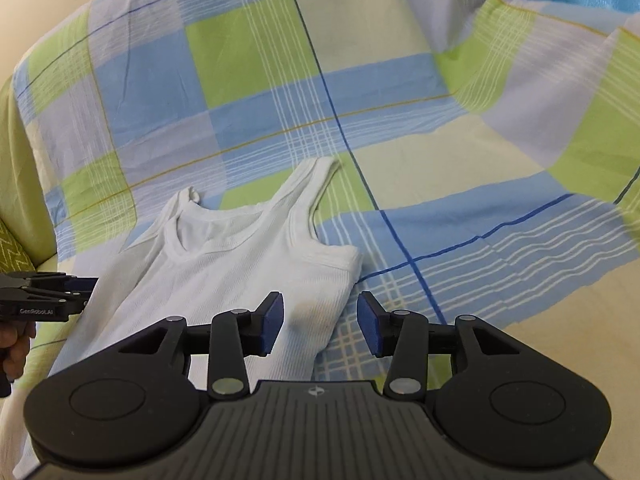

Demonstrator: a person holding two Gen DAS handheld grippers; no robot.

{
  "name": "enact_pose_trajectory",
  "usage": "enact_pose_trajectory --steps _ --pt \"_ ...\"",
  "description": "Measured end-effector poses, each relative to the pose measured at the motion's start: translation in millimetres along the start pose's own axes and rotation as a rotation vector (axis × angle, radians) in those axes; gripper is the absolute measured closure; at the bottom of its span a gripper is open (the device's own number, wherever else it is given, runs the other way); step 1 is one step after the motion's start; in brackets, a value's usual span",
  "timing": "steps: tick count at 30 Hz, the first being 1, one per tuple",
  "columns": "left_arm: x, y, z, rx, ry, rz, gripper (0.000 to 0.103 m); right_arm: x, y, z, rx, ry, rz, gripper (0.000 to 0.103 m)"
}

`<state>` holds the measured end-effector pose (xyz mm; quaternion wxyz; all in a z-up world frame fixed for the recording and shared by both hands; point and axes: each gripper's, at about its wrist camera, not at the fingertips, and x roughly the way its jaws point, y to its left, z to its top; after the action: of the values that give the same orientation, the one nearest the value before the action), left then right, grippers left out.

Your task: Fold clothes

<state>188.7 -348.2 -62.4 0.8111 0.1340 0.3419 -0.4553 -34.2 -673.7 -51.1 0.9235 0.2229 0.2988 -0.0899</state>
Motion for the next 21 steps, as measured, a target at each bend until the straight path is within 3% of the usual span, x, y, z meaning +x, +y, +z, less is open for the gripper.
enact_pose_trajectory --steps 1,2,3,4,5,10,13,17,21 --pt "1.1 -0.8 -0.3 -0.005 -0.004 -0.004 0.056 2.3 -1.4 0.3 0.013 0.005 0.003 0.059" --pt "1.1 -0.9 -0.2 -0.009 -0.004 -0.017 0.060 4.0 -2.9 0.6 0.027 0.010 0.006 0.068" --pt "0.8 -0.4 0.4 -0.015 -0.002 -0.037 0.074 5.6 -4.5 0.9 0.040 0.015 0.010 0.093" --pt "0.6 0.0 0.9 -0.020 -0.001 -0.058 0.085 5.3 -6.6 1.5 0.053 0.021 0.012 0.099" --pt "-0.9 0.9 1.4 -0.027 0.000 -0.069 0.100 2.7 -7.6 2.4 0.049 0.019 0.008 0.099" --pt "-25.8 11.6 4.5 0.034 -0.036 0.039 0.100 -16.8 -2.4 9.0 -0.093 -0.006 -0.179 0.102" --pt "-36.6 25.5 3.9 0.055 -0.026 0.125 0.103 -23.7 -0.9 9.1 -0.108 -0.008 -0.294 0.090" --pt "-54.3 34.1 -4.5 0.088 -0.023 0.170 0.099 -48.8 39.3 -3.8 -0.154 -0.037 -0.184 0.084" --pt "-71.3 34.7 -22.1 0.111 -0.004 0.163 0.093 -69.0 119.8 -45.2 -0.307 -0.005 0.046 0.074"
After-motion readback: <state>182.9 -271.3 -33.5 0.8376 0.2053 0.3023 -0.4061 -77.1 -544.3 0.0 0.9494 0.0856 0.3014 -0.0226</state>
